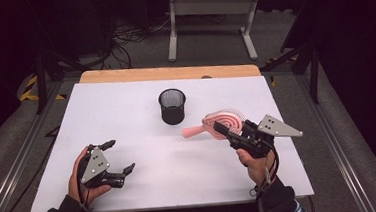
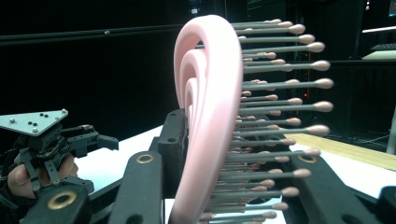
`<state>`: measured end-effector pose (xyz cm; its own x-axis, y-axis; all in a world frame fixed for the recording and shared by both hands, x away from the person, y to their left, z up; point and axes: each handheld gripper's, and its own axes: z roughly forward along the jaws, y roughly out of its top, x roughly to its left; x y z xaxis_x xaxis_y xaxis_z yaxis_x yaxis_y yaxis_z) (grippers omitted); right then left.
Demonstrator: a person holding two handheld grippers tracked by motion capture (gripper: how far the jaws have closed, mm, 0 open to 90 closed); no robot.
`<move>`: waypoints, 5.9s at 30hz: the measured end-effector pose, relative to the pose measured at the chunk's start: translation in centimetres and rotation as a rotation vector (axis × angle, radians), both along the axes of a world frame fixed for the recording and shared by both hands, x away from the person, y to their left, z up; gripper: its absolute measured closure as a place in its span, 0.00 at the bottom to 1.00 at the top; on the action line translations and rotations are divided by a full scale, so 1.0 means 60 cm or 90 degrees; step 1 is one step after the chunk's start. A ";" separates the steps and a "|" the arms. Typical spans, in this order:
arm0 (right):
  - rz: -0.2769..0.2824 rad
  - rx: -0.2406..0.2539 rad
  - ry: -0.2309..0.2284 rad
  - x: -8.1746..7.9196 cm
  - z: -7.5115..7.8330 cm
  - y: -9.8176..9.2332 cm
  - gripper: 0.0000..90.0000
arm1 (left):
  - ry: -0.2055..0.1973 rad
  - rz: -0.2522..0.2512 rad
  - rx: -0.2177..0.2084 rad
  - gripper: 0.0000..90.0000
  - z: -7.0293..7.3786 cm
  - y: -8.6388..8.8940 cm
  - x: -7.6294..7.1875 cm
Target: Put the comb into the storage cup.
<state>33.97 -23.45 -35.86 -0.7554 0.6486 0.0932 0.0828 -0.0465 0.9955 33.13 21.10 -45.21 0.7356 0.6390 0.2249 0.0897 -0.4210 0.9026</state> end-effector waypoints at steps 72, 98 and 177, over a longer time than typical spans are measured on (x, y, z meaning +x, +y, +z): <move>-0.061 -0.009 -0.049 0.120 0.089 0.055 0.70 | 0.021 0.021 -0.013 0.05 -0.014 0.026 -0.009; -0.085 -0.030 -0.016 0.168 0.072 0.095 0.70 | 0.024 0.011 -0.018 0.05 -0.013 0.026 -0.010; -0.136 -0.057 0.101 0.238 -0.024 0.156 0.66 | 0.028 0.004 -0.010 0.06 -0.014 0.025 -0.009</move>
<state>48.26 -14.07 -37.28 -0.5814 0.8023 0.1348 0.2355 0.0074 0.9719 32.59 22.61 -46.05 0.7404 0.6471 0.1822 0.1326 -0.4062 0.9041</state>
